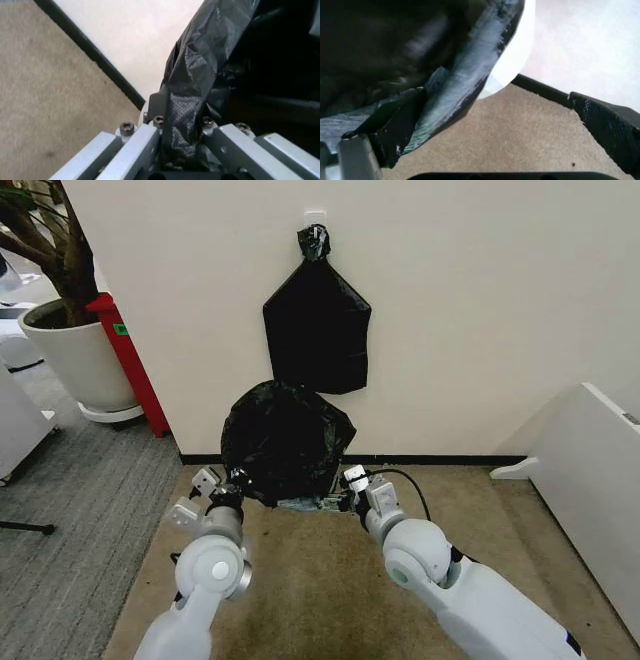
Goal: Place the garbage bag over the trash bin.
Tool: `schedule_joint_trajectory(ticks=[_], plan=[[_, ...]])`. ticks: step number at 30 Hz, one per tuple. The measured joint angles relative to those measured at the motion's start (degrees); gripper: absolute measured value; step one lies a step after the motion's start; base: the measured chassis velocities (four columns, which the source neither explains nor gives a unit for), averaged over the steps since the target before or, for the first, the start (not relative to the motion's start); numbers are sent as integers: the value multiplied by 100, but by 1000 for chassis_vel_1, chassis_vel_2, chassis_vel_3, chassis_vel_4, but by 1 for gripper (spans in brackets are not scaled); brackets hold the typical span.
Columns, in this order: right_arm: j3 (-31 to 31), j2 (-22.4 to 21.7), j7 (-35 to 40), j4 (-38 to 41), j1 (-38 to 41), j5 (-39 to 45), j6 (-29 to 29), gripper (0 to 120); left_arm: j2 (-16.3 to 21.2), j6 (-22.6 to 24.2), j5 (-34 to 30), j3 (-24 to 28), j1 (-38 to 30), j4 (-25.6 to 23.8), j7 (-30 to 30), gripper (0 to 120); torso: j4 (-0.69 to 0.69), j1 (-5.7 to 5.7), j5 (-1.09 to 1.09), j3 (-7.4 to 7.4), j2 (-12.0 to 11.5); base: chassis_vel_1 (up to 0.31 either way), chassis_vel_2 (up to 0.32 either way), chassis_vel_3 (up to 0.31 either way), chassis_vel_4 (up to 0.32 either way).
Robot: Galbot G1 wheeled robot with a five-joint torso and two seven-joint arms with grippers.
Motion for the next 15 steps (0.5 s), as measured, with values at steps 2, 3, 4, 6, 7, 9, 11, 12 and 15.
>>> schedule_joint_trajectory(ticks=[2, 3, 4, 6, 7, 9, 11, 12, 15], plan=[[6, 10, -30, -81, 6, -26, 28, 100, -9, 26, -53, -17, 56, -100, -23, 2, 0, 0, 1, 0, 0, 0, 0, 0, 0], [12, 17, -49, -134, 15, -38, 45, 100, -14, 33, -65, -23, 88, -145, -27, 2, 0, 0, 1, 0, 0, 0, 0, 0, 0], [19, 24, -67, -191, 28, -57, 67, 100, -18, 40, -73, -27, 123, -185, -30, 2, 0, 0, 1, 0, 0, 0, 0, 0, 0], [33, 45, -115, -336, 57, -92, 117, 100, -34, 50, -83, -33, 191, -263, -38, 2, 0, 0, 1, 0, 0, 0, 0, 0, 0], [39, 55, -131, -389, 65, -107, 129, 100, -50, 51, -82, -33, 221, -290, -38, 2, 0, 0, 1, 0, 0, 0, 0, 0, 0], [43, 65, -147, -434, 70, -121, 138, 100, -68, 51, -79, -34, 246, -308, -38, 2, 0, 0, 1, 0, 0, 0, 0, 0, 0], [43, 70, -164, -489, 69, -141, 146, 100, -103, 55, -54, -36, 284, -322, -37, 2, 0, 0, 1, 0, 0, 0, 0, 0, 0], [43, 67, -170, -490, 58, -147, 146, 100, -109, 56, -38, -37, 291, -322, -33, 2, 0, 0, 0, 0, 0, 0, 0, 0, 0], [45, 29, -168, -413, 7, -149, 146, 100, -97, 56, -3, -43, 272, -263, -15, 2, 0, 0, 2, 0, 0, 0, 0, 0, 0]])
